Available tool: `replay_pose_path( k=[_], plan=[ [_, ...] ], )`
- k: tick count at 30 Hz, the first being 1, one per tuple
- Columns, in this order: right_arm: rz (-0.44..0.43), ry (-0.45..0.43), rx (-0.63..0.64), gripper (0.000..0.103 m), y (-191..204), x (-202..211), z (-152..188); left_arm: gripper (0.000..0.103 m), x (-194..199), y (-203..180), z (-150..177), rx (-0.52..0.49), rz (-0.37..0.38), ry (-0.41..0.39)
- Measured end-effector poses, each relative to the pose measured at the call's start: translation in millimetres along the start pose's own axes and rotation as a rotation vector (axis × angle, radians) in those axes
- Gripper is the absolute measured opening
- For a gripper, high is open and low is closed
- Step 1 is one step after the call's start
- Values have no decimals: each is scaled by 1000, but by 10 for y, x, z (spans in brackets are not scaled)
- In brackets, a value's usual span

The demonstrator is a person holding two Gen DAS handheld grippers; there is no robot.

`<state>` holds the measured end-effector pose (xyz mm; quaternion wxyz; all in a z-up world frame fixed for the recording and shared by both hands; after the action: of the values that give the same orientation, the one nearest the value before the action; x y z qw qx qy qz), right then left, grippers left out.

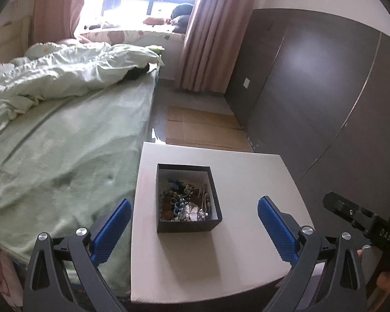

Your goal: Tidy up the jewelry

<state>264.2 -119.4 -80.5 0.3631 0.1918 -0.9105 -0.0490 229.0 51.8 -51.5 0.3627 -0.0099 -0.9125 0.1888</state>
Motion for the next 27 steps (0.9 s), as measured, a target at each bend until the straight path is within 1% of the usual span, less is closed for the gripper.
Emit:
replay_pose_path(
  k=[4,11,14,16,19,22,25,27],
  plan=[
    [14,-17,4,98,-4,210,89,94,167,-30,85,-19,-19,-16],
    [42,-44,25,98,17,610,191,94,516,-146,231,-41,-4,-46],
    [80,-65,50,98,41,814,201,94,689,-184,281,-67,-28,-62],
    [70,-78,62,98,92,944,224,94,819,-225,301,-84,-27,-80],
    [95,-91,90,98,142,1115,231,94,1001,-270,330,-99,-38,-106],
    [113,-129,97,98,172,1310,237,94,1146,-323,386,-115,-36,-123],
    [112,-130,89,98,147,1417,298,94,1266,-390,452,-142,-41,-139],
    [129,-130,94,98,122,1458,337,94,1351,-430,497,-158,-47,-154]
  ],
)
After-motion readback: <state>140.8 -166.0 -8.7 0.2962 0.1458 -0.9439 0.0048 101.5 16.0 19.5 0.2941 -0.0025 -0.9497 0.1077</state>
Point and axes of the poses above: each gripper's, at about its wrist camera, not at the fingertips, and x roughly against the way its jaws point, y to its left, z to its underside, the point moved 10 cm from there along -x, roughly the way its jaws point, and after that the axes turned 11 degrees about x, right-handed, at the moved point
